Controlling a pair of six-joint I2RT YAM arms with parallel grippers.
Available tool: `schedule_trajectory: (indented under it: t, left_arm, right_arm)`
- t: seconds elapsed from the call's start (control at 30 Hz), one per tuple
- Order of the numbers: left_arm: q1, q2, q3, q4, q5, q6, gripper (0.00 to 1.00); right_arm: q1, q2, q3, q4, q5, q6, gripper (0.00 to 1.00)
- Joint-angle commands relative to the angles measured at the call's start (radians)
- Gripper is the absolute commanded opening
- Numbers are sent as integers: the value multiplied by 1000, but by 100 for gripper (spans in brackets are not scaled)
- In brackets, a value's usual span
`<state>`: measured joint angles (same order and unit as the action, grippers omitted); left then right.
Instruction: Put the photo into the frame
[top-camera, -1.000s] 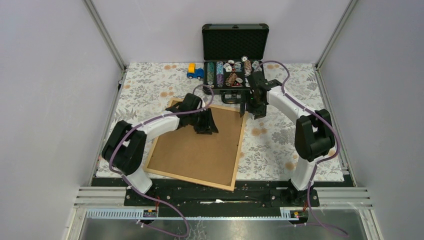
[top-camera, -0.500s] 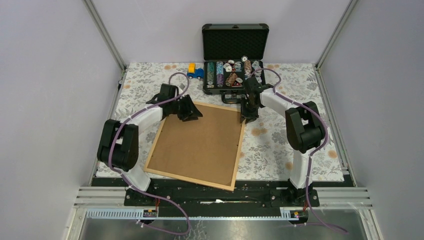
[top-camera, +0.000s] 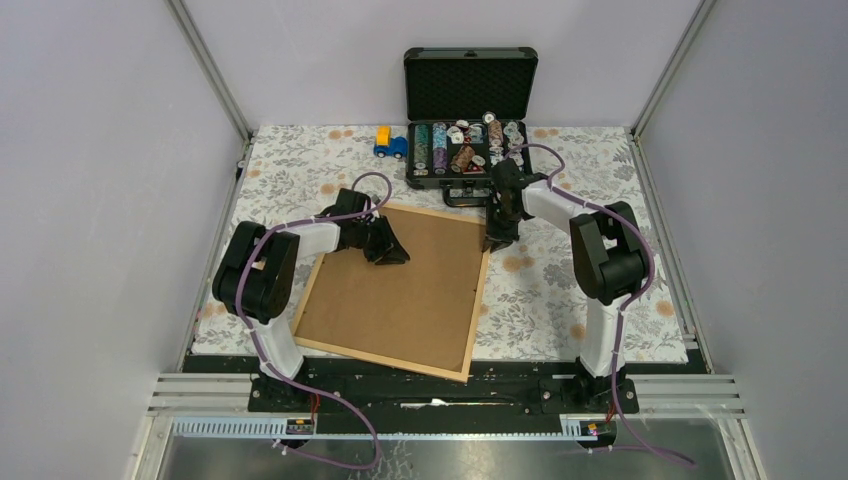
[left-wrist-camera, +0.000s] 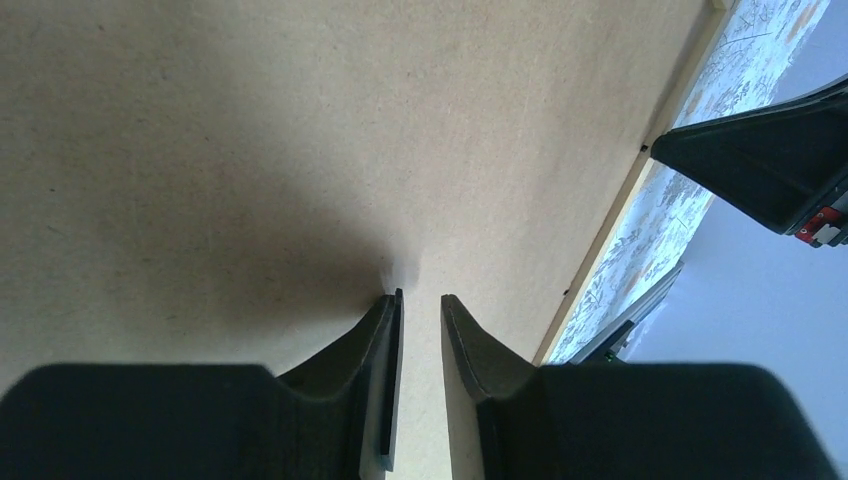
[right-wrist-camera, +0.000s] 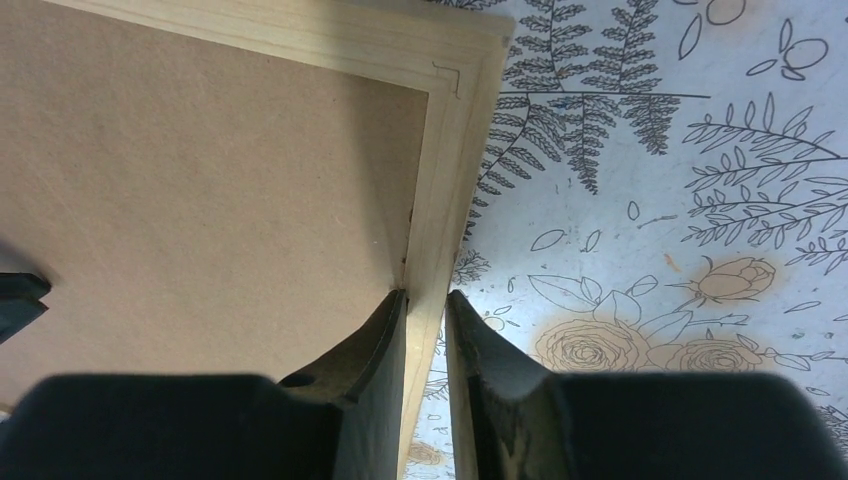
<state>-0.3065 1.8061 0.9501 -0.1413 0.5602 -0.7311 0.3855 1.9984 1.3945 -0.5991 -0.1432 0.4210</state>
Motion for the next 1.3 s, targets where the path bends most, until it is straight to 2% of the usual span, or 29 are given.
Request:
schedule_trajectory:
  t: [0.0,0.33,0.57,0.9,1.03,1.27]
  left_arm:
    - [6,15,-26,54,-46,-1,26]
    - [6,37,-47,48,-86,-25,20]
    - [6,36,-75,59,-107,-44,18]
    - [-4,10,-79,46,-129,-54,16]
    - [-6,-12,-83,36,-140,-54,16]
    - [-11,-52,-76,6,-158,-48,16]
  right_arm:
    - [11,47,-59,29,2,31,24]
    - [151,98,-109,26,225,198,25]
    - [229,222,-81,-29,354,255,25]
    - [370,403,55,-101,374,271,28]
    - [396,484,111,-109,314,254,30]
    - [426,532,203,-129,245,177,39]
